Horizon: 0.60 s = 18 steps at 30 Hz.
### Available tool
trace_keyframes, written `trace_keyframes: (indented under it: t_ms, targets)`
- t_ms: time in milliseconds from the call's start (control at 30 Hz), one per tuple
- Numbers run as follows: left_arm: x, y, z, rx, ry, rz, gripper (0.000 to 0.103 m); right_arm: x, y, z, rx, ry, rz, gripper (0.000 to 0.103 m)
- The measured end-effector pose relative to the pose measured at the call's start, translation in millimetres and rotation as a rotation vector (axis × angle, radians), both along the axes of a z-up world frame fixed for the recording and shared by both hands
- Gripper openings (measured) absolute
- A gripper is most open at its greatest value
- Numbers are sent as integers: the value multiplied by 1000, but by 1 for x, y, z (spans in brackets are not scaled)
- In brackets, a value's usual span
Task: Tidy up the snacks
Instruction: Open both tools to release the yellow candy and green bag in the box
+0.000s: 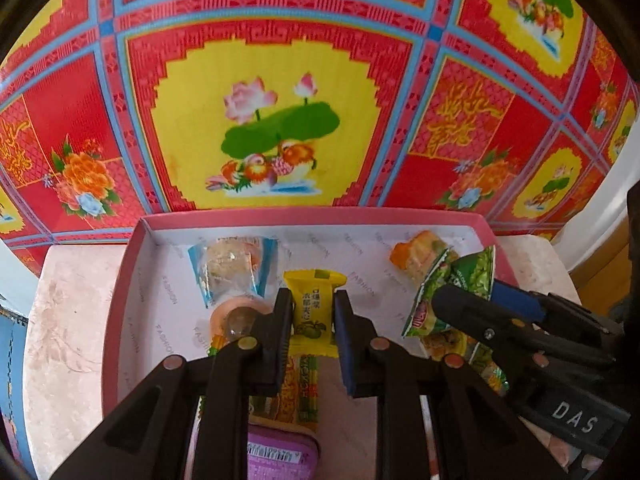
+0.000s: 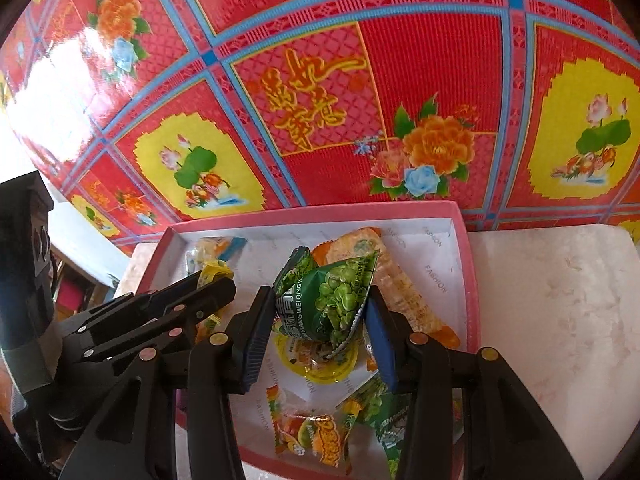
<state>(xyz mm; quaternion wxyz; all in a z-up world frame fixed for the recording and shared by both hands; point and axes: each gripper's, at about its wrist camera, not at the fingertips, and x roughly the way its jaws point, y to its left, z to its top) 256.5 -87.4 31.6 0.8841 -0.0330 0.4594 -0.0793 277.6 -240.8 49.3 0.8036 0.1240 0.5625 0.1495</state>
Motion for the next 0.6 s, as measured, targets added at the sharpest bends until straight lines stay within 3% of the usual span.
trace_keyframes:
  t_ms: [200, 433, 600]
  targets:
    - [6, -8, -7, 7, 15, 13, 23, 1, 1, 0, 7, 3, -4, 47]
    - [5, 3, -7, -2, 33, 31, 35, 3, 6, -5, 20, 18, -7, 49]
    - [3, 13, -6, -10, 42, 38, 36, 1, 4, -2, 28, 15, -22, 55]
